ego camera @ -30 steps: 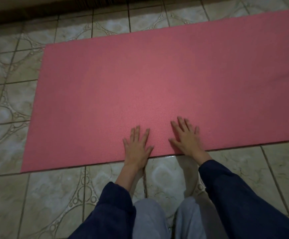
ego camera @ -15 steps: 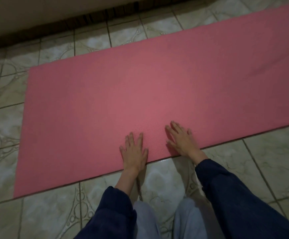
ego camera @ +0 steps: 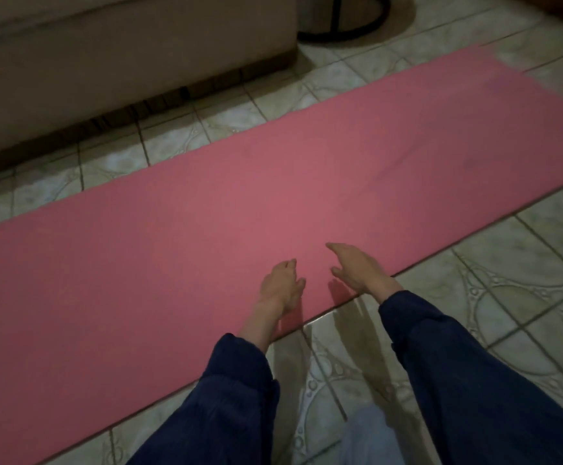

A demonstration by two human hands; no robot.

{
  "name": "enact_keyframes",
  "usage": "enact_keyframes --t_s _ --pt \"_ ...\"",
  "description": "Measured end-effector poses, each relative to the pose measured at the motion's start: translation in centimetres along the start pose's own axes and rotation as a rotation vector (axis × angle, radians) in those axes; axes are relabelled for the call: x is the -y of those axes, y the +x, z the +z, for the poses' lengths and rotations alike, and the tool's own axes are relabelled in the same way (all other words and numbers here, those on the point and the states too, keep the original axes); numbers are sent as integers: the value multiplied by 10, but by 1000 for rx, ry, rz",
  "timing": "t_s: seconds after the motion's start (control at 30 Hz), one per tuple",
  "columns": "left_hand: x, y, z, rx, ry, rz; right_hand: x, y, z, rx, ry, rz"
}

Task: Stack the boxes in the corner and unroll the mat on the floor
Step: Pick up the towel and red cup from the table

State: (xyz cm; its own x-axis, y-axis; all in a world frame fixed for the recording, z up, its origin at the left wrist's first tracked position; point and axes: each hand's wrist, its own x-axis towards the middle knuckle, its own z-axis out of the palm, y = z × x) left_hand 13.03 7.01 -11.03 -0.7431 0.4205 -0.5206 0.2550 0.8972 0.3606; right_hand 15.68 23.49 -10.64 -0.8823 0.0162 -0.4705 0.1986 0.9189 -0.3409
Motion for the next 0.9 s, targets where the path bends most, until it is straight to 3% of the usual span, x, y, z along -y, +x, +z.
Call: enact_keyframes --t_s 0.17,0.47,0.67,0.9 --pt "-68 19 -59 78 49 37 -30 -5 -82 36 0 47" --pt "-176 48 -188 63 8 31 -54 -7 -238 39 25 121" --pt "-212 55 -227 86 -5 71 -52 -3 -279 91 43 198" --pt "-209 69 -248 70 63 123 -34 11 -293 88 83 220"
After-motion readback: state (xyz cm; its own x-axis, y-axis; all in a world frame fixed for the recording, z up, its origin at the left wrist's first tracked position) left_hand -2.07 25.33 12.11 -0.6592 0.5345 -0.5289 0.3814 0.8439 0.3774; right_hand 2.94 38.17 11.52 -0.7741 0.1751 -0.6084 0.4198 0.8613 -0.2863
